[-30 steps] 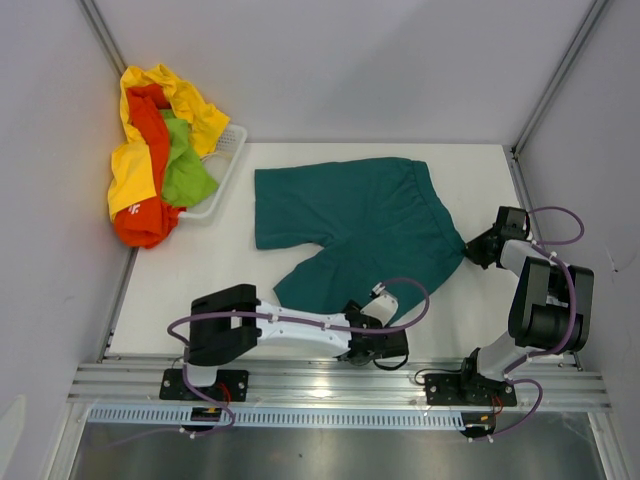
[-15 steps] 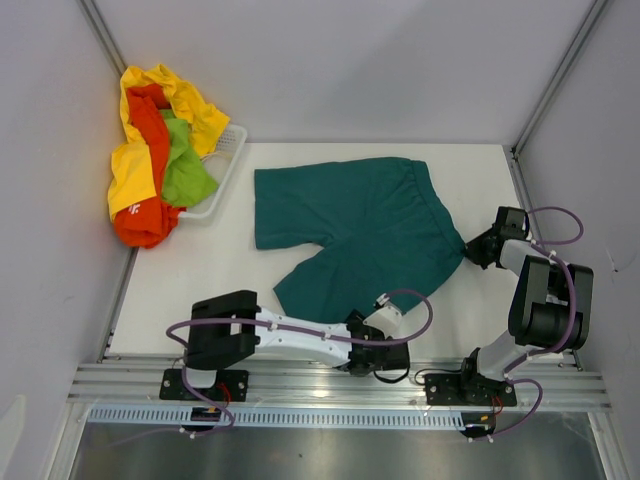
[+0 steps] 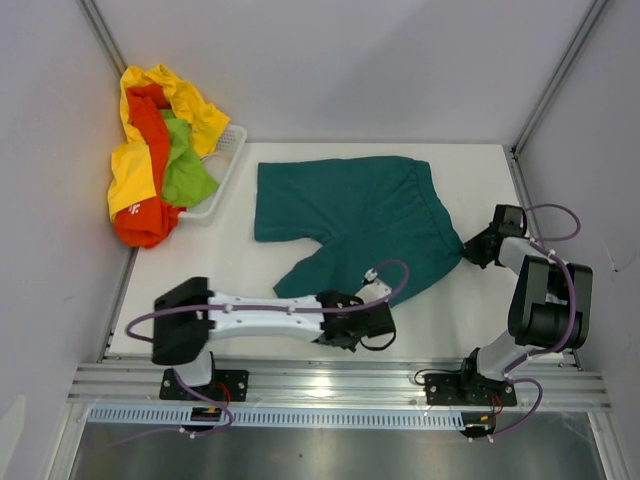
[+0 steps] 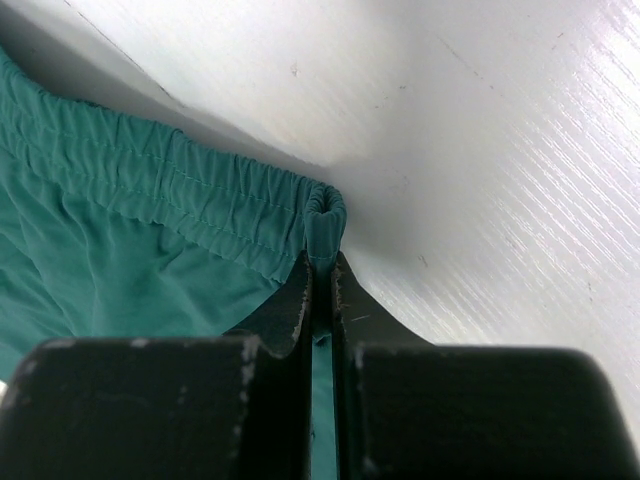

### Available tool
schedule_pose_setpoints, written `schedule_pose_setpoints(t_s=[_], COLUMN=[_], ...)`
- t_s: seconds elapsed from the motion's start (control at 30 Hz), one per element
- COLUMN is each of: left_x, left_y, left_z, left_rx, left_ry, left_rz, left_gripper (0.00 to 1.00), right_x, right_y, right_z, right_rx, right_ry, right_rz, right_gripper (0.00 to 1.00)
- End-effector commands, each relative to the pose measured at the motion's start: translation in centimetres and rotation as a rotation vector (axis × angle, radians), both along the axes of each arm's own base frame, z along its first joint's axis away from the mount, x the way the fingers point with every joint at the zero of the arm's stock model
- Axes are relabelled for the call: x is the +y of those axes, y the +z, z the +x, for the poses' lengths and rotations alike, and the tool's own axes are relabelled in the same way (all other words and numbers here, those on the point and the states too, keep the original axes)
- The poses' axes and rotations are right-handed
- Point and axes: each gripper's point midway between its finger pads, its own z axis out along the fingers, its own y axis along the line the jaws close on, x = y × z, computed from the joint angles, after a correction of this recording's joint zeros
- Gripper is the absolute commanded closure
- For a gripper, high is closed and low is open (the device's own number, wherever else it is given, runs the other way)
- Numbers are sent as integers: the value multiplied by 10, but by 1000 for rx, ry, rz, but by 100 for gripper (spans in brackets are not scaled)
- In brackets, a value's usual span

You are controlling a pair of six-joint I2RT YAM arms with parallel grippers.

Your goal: Fold and stack the shorts

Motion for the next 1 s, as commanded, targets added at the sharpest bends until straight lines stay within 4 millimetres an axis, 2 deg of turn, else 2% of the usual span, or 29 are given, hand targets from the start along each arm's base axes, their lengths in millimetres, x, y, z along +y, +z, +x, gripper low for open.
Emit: schedule_pose_setpoints(t_s=[0.0,0.03,0.07,0.1,0.13,0.17,0.2,0.27,0.3,0.37,0.4,0.43,0.47,0.5,0.57,0.6,0.63,0.7,0.73,0.87,0.93,0.97], left_x=[-20,-24,-20,-13,-3,9,10,38,41,47,50,54,55,56,55,57,57,57,57,72,76,72], left_y=[81,89,93,98,94,82,83,65,47,36,17,16,18,17,26,32,50,68,86,122,128,125], left_z=[0,-1,9,34,45,69,85,112,125,146,150,161,167,170,180,183,187,192,194,199,195,185], left_rx=[75,123,136,156,167,166,158,148,161,157,180,147,131,121,75,48,7,-48,-83,-177,-181,-137], left_ry=[-187,-211,-209,-170,-143,-100,-70,29,59,95,108,130,153,163,191,209,222,243,252,356,383,378], left_rz=[-242,-294,-316,-338,-308,-263,-248,-121,-57,-1,48,85,105,127,126,122,91,45,3,-51,-68,-114], left_gripper=[100,100,100,100,100,100,100,100,100,100,98,94,86,70,53,42,38,28,25,20,21,22], right_x=[-6,-6,-5,-2,-1,0,0,1,2,5,5,6,6,6,6,7,7,7,8,9,10,10], right_y=[21,22,21,21,21,21,20,20,20,18,17,16,15,12,11,8,8,5,5,4,3,4], right_z=[14,15,17,19,20,22,23,28,30,32,34,35,35,35,35,35,36,36,37,36,36,36], right_rx=[-36,-34,-31,-31,-29,-31,-29,-33,-33,-25,-23,-23,-21,-17,-18,-14,-14,-12,-12,-11,-10,-12], right_ry=[16,17,18,23,22,21,18,20,21,30,29,34,34,35,36,36,35,37,40,43,45,47], right_rz=[-72,-75,-72,-67,-66,-65,-66,-67,-67,-67,-67,-69,-68,-68,-69,-65,-64,-61,-60,-57,-56,-54], right_gripper=[100,100,100,100,100,100,100,100,100,100,100,100,100,100,100,100,100,100,100,100,100,100])
